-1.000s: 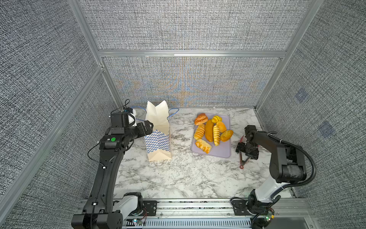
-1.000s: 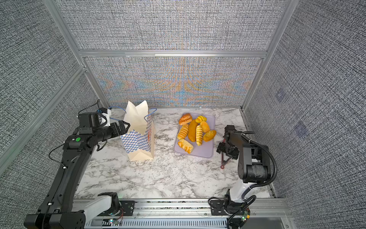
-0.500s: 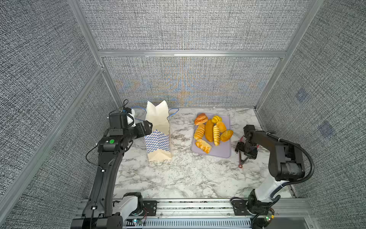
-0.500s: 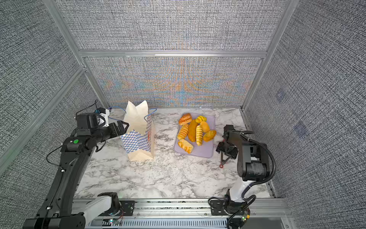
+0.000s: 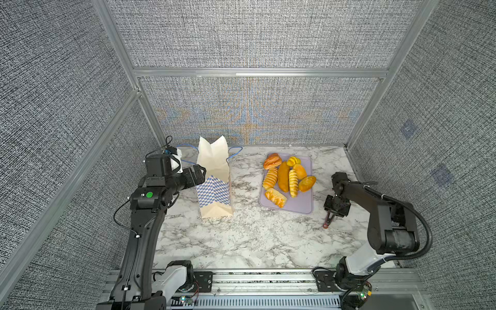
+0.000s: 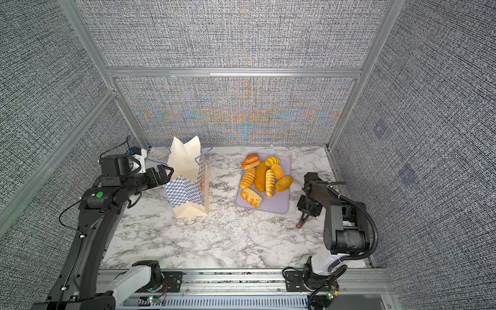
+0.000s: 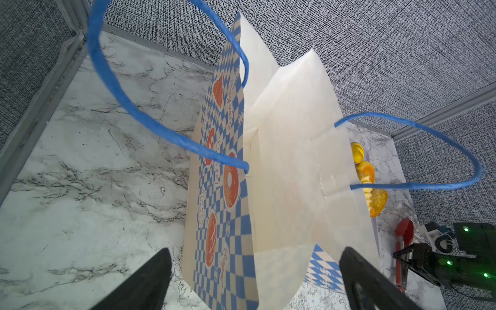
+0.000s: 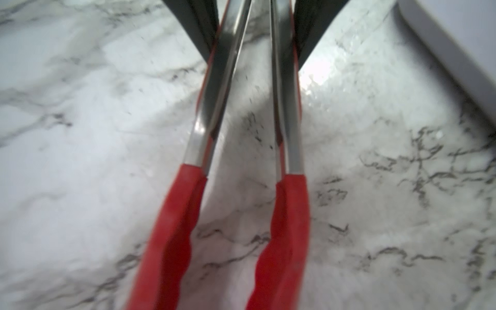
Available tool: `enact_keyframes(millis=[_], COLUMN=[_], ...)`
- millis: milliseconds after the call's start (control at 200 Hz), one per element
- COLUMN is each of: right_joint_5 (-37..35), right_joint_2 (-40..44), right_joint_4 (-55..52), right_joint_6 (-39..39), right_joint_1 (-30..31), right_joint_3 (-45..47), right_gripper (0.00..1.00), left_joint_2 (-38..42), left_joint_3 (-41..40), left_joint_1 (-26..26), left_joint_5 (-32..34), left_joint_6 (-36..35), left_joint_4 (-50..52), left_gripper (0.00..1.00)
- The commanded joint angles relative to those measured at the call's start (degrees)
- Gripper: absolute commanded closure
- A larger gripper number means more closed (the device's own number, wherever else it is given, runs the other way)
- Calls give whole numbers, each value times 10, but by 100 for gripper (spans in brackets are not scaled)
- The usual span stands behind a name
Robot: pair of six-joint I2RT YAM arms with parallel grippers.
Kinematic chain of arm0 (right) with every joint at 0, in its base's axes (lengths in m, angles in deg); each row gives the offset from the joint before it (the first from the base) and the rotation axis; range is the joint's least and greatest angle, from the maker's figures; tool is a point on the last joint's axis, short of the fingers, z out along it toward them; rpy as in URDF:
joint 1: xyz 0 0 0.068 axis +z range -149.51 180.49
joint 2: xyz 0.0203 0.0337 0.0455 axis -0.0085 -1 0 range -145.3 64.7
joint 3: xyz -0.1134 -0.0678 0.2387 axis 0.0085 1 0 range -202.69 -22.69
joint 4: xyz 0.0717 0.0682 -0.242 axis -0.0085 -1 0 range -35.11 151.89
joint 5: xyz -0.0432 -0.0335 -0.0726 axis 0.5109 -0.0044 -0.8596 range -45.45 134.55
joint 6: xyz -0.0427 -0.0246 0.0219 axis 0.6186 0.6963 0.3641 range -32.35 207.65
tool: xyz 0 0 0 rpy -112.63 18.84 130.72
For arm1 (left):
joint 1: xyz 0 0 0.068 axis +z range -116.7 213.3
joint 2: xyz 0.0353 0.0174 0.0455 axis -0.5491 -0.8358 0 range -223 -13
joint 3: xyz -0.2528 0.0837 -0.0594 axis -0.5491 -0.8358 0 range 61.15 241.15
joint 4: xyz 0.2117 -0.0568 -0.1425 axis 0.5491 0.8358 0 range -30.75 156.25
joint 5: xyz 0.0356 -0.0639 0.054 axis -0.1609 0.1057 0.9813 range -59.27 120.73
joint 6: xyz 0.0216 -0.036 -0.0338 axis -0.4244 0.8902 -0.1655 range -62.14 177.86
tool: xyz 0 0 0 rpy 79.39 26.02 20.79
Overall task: Pack bread into a paper bag
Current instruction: Pick up the pair of food tongs from the middle-right of the table.
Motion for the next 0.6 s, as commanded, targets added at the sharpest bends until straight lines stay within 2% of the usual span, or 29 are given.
enact_keyframes(millis=[0,595], right_joint_5=[-7,154], right_joint_2=[42,293], right_joint_4=[-19,-131], right_joint_6=[15,38], right_joint_1=[0,2], right_joint_3=[6,-26], right_gripper=[60,64], left_joint_2=[7,55], left_joint_3=[6,22], left_joint_1=[1,2], left_joint_5=[2,32], left_joint_6=[1,-10], left_joint_4=[11,93], left_gripper=[2,2])
